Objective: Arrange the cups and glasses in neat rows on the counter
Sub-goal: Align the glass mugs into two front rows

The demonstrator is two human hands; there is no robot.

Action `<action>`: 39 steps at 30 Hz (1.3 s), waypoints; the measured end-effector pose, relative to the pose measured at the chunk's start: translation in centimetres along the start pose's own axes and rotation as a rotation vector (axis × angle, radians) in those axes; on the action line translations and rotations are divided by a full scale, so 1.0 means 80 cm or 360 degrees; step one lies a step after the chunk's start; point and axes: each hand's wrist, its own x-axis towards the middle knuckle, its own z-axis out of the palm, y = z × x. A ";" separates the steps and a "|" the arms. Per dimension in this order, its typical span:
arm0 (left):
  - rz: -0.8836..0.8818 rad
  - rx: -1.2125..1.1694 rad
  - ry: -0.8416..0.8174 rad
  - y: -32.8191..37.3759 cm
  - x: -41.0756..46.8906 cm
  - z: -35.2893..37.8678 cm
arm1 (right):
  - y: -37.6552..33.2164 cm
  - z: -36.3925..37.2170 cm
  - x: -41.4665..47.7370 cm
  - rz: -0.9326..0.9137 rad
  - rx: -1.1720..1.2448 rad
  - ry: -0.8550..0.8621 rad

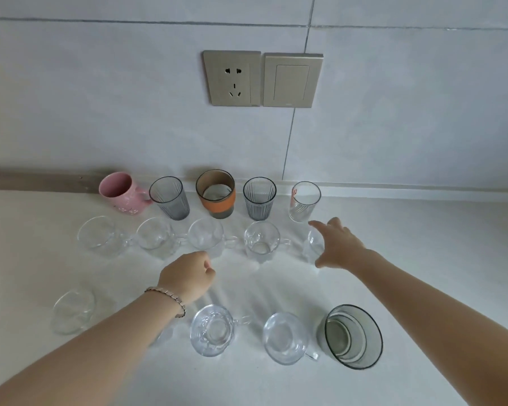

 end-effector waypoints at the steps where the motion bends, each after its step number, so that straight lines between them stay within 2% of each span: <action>1: -0.0013 -0.0003 0.0004 -0.001 0.000 0.001 | 0.000 0.000 0.003 -0.0035 0.0010 0.0015; 6: -0.0074 -0.0045 0.0035 -0.004 -0.003 0.000 | -0.004 0.007 0.011 -0.0179 0.0010 0.0071; 13: -0.0069 -0.0042 0.0062 -0.015 -0.007 -0.004 | -0.006 0.009 0.006 -0.0188 -0.0005 0.0058; 17: -0.0013 -0.0041 0.0063 -0.021 -0.012 -0.008 | -0.023 0.010 -0.014 -0.0187 -0.0242 0.0105; 21: 0.0011 -0.0075 0.0096 -0.039 -0.018 -0.019 | -0.068 0.021 -0.056 -0.0269 -0.0311 0.0258; 26: 0.0067 -0.0100 0.0138 -0.094 -0.029 -0.039 | -0.152 0.060 -0.108 -0.0554 -0.0252 0.0096; 30: 0.0175 0.0036 0.0177 -0.162 -0.039 -0.060 | -0.231 0.100 -0.133 -0.0631 -0.0170 0.0035; 35: 0.0305 0.0137 0.0058 -0.253 -0.048 -0.077 | -0.325 0.156 -0.145 -0.0511 -0.0164 -0.0016; 39: 0.0533 0.0328 -0.0305 -0.305 -0.047 -0.071 | -0.369 0.189 -0.141 -0.0204 -0.0317 -0.0104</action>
